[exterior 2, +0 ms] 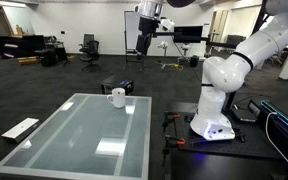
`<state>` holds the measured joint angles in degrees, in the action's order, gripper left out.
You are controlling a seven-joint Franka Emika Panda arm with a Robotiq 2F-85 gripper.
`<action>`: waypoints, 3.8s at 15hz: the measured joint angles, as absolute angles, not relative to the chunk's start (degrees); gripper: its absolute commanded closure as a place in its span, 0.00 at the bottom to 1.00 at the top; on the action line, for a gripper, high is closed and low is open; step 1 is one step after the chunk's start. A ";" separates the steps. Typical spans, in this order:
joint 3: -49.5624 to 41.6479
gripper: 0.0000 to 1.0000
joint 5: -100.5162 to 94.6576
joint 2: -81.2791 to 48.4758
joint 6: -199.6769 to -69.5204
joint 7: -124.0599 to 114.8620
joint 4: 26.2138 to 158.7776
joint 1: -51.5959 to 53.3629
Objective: Take the black pen out of the white mug
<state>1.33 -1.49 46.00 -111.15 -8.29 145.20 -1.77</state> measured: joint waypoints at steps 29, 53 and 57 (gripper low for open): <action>0.00 0.00 -1.42 30.23 -129.07 -33.73 140.67 -15.71; -8.30 0.00 13.78 4.59 -134.25 -36.39 134.10 -15.01; -8.40 0.00 13.83 4.59 -134.25 -36.39 133.99 -14.97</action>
